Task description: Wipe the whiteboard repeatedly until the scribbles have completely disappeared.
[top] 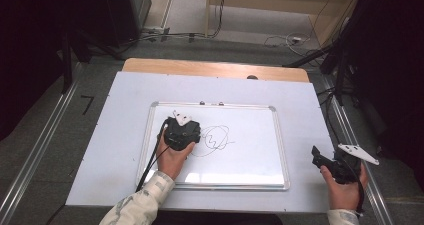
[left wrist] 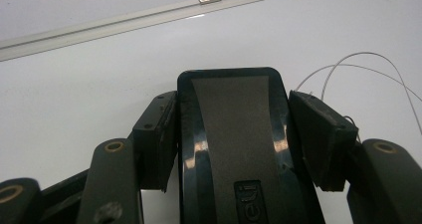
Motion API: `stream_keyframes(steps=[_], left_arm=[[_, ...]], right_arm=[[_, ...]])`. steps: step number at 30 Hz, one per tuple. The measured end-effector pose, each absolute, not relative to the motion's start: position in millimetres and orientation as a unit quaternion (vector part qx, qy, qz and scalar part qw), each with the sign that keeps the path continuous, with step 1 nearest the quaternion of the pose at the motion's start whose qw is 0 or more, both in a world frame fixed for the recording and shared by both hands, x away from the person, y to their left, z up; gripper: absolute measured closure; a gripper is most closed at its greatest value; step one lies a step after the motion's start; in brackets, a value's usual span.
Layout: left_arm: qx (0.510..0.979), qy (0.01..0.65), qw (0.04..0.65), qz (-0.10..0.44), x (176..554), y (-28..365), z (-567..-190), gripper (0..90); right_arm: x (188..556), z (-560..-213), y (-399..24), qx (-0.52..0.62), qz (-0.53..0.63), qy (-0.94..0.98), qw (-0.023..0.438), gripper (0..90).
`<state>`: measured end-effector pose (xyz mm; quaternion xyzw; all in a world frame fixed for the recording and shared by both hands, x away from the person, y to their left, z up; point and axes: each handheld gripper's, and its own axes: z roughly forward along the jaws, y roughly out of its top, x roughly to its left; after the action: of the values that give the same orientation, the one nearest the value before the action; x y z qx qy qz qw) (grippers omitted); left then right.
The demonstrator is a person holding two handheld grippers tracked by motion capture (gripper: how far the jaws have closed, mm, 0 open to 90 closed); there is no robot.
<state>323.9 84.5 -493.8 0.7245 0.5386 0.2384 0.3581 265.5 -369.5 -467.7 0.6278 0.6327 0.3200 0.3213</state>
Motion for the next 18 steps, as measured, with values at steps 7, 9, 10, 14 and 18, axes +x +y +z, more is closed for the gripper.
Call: stream_keyframes(steps=[7,9,10,14,18], left_arm=[[0.723,0.539,0.361,0.235,325,83,-494,39.7],[0.723,0.540,0.361,0.235,325,82,-494,39.7],[0.725,0.538,0.360,0.235,326,81,-494,39.7],[0.727,0.536,0.359,0.234,327,78,-494,39.7],[0.726,0.537,0.362,0.232,328,73,-494,39.7]], right_arm=[[266,-467,-369,0.624,0.320,0.635,0.324,18.6],[266,-467,-369,0.624,0.320,0.636,0.323,18.6],[266,-467,-368,0.624,0.320,0.636,0.324,18.6],[267,-467,-368,0.623,0.321,0.636,0.324,18.7],[267,-467,-368,0.622,0.321,0.636,0.324,18.6]])
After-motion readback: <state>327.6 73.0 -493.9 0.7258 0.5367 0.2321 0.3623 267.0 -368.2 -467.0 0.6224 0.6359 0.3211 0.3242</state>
